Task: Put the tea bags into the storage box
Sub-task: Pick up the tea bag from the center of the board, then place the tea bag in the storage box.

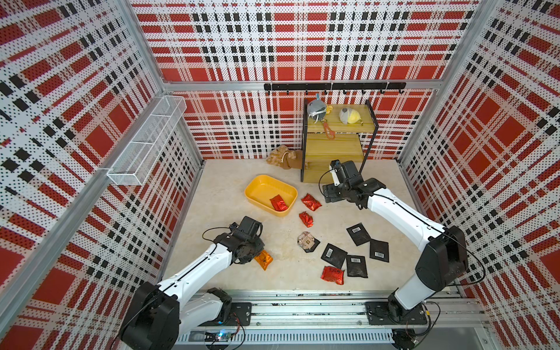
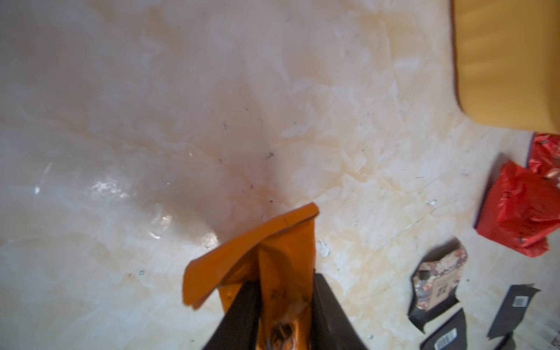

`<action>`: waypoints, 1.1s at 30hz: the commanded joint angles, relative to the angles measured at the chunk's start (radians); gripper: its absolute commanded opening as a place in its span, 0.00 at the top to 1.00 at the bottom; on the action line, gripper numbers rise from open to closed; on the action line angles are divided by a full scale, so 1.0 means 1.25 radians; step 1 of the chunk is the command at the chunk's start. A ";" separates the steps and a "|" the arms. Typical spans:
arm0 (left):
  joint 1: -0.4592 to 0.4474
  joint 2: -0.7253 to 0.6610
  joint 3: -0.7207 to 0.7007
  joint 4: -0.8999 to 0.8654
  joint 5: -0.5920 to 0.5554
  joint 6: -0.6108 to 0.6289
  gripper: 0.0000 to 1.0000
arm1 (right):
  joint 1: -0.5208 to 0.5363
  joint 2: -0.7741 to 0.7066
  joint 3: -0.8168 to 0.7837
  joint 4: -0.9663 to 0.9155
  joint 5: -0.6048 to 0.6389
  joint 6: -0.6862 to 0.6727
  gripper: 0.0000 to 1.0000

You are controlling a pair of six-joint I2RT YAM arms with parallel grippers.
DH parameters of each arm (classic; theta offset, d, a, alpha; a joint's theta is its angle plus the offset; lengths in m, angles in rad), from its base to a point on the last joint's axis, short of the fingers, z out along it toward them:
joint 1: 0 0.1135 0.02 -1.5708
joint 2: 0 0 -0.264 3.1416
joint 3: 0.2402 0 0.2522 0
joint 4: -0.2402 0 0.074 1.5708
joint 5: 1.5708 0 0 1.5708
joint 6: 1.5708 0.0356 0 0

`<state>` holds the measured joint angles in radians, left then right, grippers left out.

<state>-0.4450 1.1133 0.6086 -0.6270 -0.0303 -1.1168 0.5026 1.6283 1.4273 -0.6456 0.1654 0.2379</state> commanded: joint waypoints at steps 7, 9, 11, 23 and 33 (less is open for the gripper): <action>0.056 0.000 0.141 0.003 0.028 0.063 0.68 | -0.005 -0.024 -0.019 -0.011 0.003 0.021 0.16; 0.067 0.025 0.187 0.002 0.034 0.081 0.69 | -0.006 -0.028 -0.024 -0.016 0.006 0.024 0.16; 0.083 0.060 0.241 0.008 0.035 0.105 0.69 | -0.011 -0.037 -0.032 -0.019 0.001 0.030 0.16; 0.170 0.484 0.627 0.097 0.154 0.271 0.70 | -0.016 -0.103 -0.105 -0.047 -0.006 0.073 0.17; 0.192 0.644 0.801 0.102 0.170 0.312 0.51 | 0.006 -0.277 -0.333 0.033 -0.086 0.302 0.16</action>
<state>-0.2020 1.9026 1.5669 -0.5152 0.1619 -0.7650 0.4965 1.3556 1.0840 -0.6575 0.1059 0.4713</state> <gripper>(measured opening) 0.474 0.840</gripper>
